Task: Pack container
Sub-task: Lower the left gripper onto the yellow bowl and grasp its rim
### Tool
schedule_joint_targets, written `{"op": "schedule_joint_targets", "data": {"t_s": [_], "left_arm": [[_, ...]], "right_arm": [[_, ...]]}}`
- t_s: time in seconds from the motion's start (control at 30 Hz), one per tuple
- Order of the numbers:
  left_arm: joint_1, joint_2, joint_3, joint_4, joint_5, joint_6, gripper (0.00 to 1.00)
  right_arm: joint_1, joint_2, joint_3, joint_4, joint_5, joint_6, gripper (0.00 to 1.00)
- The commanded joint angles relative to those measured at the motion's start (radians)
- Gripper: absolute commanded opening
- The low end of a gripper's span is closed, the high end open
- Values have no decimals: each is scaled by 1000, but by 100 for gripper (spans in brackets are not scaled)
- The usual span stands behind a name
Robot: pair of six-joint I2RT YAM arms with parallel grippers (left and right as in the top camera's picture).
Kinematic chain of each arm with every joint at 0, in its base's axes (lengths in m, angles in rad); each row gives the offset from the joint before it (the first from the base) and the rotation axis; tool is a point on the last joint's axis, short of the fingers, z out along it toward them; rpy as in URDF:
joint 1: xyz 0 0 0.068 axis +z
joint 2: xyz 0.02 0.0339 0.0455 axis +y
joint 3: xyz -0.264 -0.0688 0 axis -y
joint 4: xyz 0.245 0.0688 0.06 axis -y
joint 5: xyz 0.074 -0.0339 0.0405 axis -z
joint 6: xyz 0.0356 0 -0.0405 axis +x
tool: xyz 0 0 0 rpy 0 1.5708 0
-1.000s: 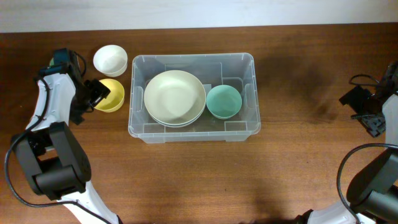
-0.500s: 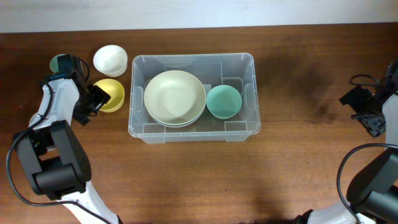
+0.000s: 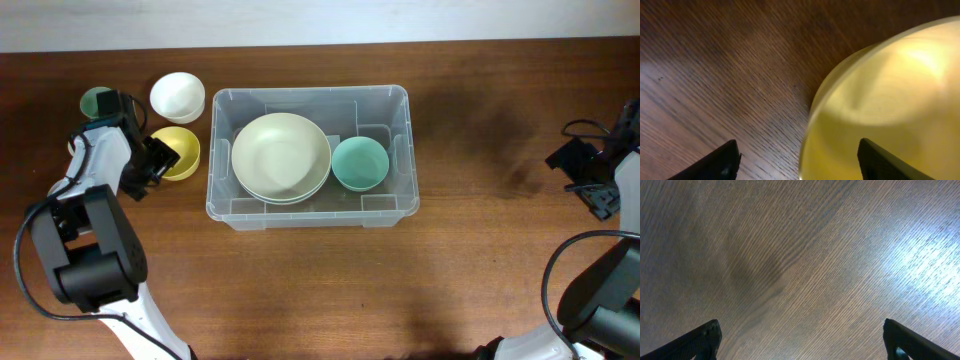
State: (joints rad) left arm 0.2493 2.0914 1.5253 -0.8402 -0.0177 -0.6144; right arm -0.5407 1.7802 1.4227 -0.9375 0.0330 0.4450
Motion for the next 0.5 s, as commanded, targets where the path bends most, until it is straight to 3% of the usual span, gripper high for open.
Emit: {"op": "schedule_joint_targets", "data": {"t_s": [0.0,0.2,0.33,0.47], "left_arm": [[4,21,-6,3,4,-3,70],[4,21,-6,3,4,-3,58],[4,21,-6,2,4,-3,35],[4,21,-6,-1,12,-3,5]], "right_arm": [[3,-6,-1,0,5,5,99],[3,-6,-1,0,5,5,99],[3,-6,-1,0,5,5,99],[3,-6,-1,0,5,5,99]]}}
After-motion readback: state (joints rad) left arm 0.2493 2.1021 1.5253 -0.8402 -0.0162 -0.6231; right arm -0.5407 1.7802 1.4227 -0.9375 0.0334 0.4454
